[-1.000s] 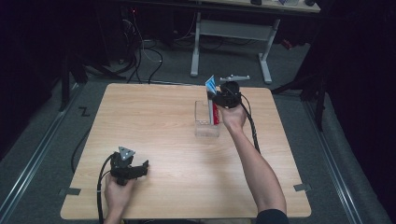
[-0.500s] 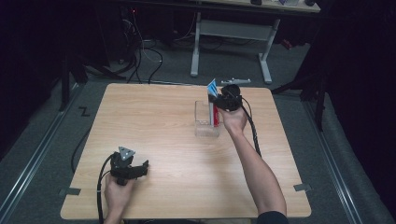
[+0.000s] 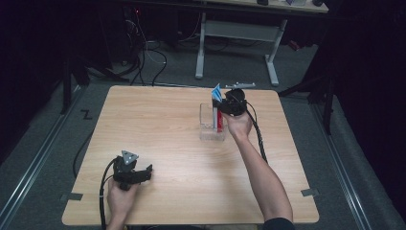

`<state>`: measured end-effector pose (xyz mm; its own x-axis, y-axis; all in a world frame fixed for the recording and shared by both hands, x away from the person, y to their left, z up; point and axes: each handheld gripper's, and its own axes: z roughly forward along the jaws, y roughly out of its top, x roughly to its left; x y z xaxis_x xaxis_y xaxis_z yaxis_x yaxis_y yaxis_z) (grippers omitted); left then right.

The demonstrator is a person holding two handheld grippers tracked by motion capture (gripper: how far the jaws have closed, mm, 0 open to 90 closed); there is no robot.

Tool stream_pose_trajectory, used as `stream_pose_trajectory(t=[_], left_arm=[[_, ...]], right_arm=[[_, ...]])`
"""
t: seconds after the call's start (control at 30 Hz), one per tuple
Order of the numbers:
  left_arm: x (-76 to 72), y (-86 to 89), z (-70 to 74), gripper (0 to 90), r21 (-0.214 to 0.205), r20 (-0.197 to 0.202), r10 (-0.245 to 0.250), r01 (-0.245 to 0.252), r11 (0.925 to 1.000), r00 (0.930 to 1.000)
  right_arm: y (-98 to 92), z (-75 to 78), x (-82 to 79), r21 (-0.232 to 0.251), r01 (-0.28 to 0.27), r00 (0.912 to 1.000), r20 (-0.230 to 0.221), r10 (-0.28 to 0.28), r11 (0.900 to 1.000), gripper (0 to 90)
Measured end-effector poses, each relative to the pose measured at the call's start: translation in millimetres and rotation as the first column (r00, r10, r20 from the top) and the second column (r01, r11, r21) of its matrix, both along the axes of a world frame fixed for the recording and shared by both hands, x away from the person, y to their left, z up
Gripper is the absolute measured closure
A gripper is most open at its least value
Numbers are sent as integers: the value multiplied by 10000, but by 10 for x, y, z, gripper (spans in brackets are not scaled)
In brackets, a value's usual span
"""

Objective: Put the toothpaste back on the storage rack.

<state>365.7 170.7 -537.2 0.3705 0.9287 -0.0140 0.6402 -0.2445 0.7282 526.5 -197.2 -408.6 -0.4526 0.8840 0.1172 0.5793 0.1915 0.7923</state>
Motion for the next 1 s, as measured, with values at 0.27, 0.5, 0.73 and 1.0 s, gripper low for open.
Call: stream_pose_trajectory(t=[0.27, 0.5, 0.73, 1.0], left_arm=[[0, 0, 0, 156, -1, 1, 0, 0, 10000, 10000], [0, -1, 0, 155, 3, -1, 6, -6, 10000, 10000], [0, -1, 0, 156, 8, 0, 5, -5, 10000, 10000], [1, -1, 0, 156, 5, 3, 3, -3, 10000, 10000]], right_arm=[[-32, -48, -13, 20, 52, 9999, -154, -51, 10000, 690], [-51, -86, -22, 80, 73, 9997, -231, -71, 9999, 689], [-44, -103, -23, 78, 41, 9995, -301, -39, 10000, 689], [-53, -104, -25, 108, 18, 9997, -250, -16, 9999, 686]])
